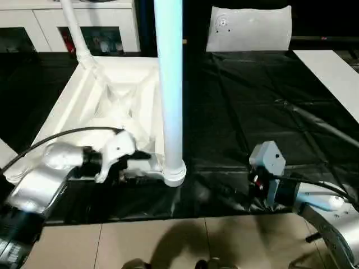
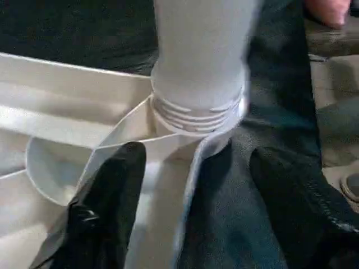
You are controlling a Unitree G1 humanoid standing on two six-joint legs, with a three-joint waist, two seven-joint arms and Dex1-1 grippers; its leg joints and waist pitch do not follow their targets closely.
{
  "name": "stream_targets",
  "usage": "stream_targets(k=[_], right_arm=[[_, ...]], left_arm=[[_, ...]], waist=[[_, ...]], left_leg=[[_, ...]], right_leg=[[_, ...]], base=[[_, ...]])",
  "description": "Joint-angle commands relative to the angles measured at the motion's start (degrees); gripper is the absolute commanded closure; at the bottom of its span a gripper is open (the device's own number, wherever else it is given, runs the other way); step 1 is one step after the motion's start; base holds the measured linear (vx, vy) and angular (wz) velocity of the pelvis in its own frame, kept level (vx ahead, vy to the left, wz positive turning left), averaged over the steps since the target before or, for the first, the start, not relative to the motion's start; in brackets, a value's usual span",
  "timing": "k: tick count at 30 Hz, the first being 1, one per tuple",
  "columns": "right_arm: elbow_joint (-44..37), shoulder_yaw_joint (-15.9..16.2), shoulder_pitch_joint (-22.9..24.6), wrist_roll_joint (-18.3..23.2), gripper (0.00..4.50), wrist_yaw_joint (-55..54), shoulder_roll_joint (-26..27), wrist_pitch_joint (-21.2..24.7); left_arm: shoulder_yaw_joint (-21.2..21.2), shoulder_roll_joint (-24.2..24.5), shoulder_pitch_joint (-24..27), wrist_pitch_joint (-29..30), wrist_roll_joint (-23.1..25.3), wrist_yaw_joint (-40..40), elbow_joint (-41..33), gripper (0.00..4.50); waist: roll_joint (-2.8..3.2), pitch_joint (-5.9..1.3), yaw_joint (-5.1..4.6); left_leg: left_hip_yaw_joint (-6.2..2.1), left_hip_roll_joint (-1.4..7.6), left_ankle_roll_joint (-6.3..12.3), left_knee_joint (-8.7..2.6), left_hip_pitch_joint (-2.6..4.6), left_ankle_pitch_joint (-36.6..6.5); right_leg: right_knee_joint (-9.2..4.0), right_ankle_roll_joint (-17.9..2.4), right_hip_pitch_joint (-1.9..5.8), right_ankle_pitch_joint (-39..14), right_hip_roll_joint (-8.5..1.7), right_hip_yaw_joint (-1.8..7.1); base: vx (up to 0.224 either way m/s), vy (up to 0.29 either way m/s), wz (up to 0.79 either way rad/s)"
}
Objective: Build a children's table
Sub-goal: Move to table, then rotate leg to tighten
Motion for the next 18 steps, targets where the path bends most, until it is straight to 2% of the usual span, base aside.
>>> stream_targets(k=[1,5,8,10,12,13,16,17,18], right_arm=[[-0.66,0.29,-0.31,0.81,0.0,1.07,-0.55,0.51],[-1.02,1.04,-0.35,1.04,0.0,1.17,-1.38,1.87],[-1.21,1.68,0.12,0.64,0.0,1.37,-1.95,2.28],[-1.16,2.2,0.41,0.01,0.0,1.27,-1.87,1.98],[-1.12,2.32,0.39,-0.17,0.0,1.13,-1.75,1.95],[-1.07,2.4,0.34,-0.41,0.0,0.94,-1.59,1.94],[-0.95,2.59,0.15,-0.39,0.0,0.46,-1.51,2.19],[-0.8,2.78,0.04,-0.38,0.0,0.25,-1.61,2.3],[-0.63,2.95,0.01,-0.43,0.0,0.14,-1.69,2.3]], left_arm=[[-1.04,-0.7,-1.84,-1.81,1.72,-1.48,4.11,1.5],[-1.55,-1.84,-4.44,-2.65,2.37,-3.31,9.94,1.73],[-1.67,-2.22,-5.37,-4.07,2.81,-3.71,12.61,1.88],[-2.15,-2.31,-6.35,-5.57,3.42,-4.19,15.53,2.16],[-2.17,-2.34,-6.54,-5.85,3.58,-4.35,16.17,2.22],[-2.0,-2.55,-6.76,-6.13,3.64,-4.6,16.94,2.39],[-1.67,-2.99,-7.33,-7.21,3.92,-5.29,18.72,2.62],[-1.64,-3.1,-7.53,-7.79,4.11,-5.53,19.42,2.62],[-1.63,-3.19,-7.71,-8.32,4.2,-5.75,20.01,2.7]], waist=[[0.23,-3.2,0.35],[0.21,-3.43,0.4],[0.23,-3.57,0.42],[0.17,-3.46,0.55],[0.21,-3.44,0.68],[0.13,-3.41,0.7],[0.16,-3.49,0.82],[-0.19,-3.68,0.81],[-0.07,-3.68,0.93]], left_leg=[[-0.54,3.45,3.19,-3.92,-0.29,-6.23],[-0.59,3.53,3.25,-3.86,-0.31,-4.79],[-0.55,3.66,3.5,-3.77,-0.25,-4.33],[-0.47,3.68,3.45,-3.81,-0.29,-4.96],[-0.53,3.81,3.11,-3.92,-0.22,-5.36],[-0.49,3.78,2.99,-3.94,-0.16,-5.71],[-0.5,3.87,2.81,-3.92,-0.2,-5.23],[-0.44,3.86,2.98,-3.87,-0.2,-4.86],[-0.41,3.81,3.0,-3.82,-0.21,-4.61]], right_leg=[[-4.88,-8.58,3.33,-13.78,-6.72,3.88],[-4.73,-8.76,3.37,-11.58,-6.67,3.88],[-4.47,-9.99,3.34,-9.02,-6.7,3.83],[-4.61,-10.32,3.33,-9.77,-6.79,3.85],[-4.6,-10.02,3.34,-10.87,-6.9,3.88],[-4.68,-9.77,3.3,-11.66,-6.86,3.88],[-4.53,-9.91,3.35,-10.96,-6.97,3.96],[-4.57,-9.92,3.44,-10.6,-6.96,3.95],[-4.5,-9.88,3.44,-10.4,-7.02,3.96]], base=[[0.0,0.0,0.0],[0.0,0.0,0.0],[0.0,0.0,0.0],[0.0,0.0,0.0],[0.0,0.0,0.0],[0.0,0.0,0.0],[0.0,0.0,0.0],[0.0,0.0,0.0],[0.0,0.0,0.0]])
